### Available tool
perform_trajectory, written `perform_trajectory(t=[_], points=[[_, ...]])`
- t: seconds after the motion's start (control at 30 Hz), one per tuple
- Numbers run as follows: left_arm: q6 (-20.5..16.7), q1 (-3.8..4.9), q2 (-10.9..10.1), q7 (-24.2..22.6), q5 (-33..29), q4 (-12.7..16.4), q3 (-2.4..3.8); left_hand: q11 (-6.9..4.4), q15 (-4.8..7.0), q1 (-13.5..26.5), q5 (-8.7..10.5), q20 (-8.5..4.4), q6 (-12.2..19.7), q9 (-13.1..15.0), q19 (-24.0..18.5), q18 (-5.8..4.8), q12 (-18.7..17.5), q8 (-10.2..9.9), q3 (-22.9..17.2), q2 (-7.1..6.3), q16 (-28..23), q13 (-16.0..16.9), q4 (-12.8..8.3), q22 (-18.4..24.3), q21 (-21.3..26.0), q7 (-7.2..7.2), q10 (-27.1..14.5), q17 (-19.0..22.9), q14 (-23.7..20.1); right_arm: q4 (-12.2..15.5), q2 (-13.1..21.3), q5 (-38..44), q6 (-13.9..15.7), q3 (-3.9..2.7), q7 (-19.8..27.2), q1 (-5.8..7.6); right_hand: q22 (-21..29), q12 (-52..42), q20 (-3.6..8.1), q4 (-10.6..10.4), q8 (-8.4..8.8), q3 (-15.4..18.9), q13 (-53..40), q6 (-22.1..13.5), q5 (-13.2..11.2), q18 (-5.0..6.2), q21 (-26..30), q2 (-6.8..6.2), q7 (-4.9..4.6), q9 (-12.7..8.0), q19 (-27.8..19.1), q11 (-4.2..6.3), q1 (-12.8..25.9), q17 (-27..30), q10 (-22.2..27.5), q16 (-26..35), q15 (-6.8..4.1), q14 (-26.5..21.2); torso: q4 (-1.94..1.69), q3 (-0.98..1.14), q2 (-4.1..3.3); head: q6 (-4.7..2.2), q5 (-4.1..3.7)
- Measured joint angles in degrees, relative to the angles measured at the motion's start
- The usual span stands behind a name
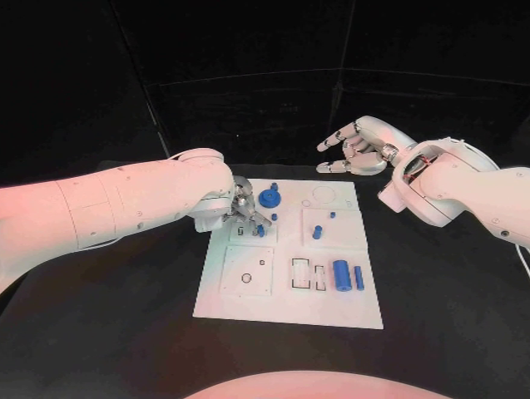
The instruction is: Assemble the parts on the task board
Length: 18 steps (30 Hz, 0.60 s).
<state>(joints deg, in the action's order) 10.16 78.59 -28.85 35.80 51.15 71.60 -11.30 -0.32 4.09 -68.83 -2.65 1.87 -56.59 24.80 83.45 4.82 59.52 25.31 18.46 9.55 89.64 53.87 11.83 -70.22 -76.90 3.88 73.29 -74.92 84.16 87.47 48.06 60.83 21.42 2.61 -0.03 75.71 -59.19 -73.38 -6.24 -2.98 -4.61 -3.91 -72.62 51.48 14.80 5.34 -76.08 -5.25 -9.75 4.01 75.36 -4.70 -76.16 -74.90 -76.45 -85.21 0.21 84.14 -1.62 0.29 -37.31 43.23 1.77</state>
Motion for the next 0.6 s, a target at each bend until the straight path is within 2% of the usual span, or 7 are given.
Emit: perform_trajectory(t=[0.6], points=[[1.2,-0.01,0.7,0.1,0.1,-0.4,-0.01,0.0,0.0,-0.7,0.0,0.0,0.8,1.2,0.0,0.0,0.2,0.9,-1.0,0.68,0.0,0.4,-1.0,-0.5,-0.4,-0.01,0.0,0.0,0.0,-0.3,-0.5,0.0,-0.2,0.0,-0.2,0.0,0.1,0.0,0.0,0.0,-0.22,0.0,0.0,0.0,0.2,-0.01,0.0,0.0,0.0,0.0,0.0,0.0,0.0,0.0,0.0,0.0,0.0,0.0,-0.06,-0.04,-0.03,0.43,-0.13]])
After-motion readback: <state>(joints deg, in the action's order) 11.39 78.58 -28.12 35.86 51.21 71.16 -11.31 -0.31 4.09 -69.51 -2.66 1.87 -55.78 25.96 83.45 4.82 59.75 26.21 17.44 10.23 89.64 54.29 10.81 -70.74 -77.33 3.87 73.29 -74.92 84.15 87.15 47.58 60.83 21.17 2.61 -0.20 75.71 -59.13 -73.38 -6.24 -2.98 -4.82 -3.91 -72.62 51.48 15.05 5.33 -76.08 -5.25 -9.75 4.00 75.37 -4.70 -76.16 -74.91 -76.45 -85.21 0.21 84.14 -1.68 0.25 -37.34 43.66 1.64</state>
